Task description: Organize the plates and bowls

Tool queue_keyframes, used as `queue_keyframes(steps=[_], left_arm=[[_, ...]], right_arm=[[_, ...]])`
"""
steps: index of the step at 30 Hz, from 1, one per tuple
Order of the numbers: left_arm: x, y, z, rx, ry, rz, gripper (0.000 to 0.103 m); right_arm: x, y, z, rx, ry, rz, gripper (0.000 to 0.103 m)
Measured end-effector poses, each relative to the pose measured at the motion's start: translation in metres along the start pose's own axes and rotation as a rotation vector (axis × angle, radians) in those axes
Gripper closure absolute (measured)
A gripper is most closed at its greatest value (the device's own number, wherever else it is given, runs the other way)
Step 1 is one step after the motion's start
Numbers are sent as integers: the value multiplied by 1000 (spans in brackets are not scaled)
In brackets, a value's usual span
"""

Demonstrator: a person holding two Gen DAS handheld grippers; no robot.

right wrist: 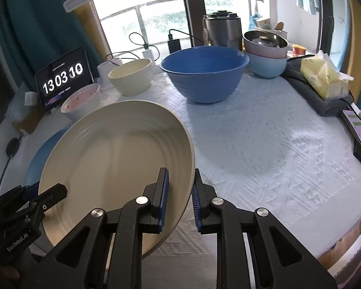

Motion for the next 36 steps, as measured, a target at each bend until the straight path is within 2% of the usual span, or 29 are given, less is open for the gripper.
queue_keyframes(steps=[9,19,36], left_arm=[[-5,4,-31,-43,34,18,67],[-7,6,-81,-115,78,20,67],[-13,3,-139,-149,166,13,65]], right_arm=[[13,7,-27,-39,19,-20,79],[35,13,-73,-103,66,-48,79],[63,21,-141,-186,117,-88,79]])
Point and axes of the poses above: each gripper's, at about its wrist camera, not at the fingertips, and x roughly the way its jaws point, z to its right, y to its top, the point moved 8 cm from there along x, roughly the way its jaws point, and after that the axes turned 6 degrees about -x, right-handed, at the moved point
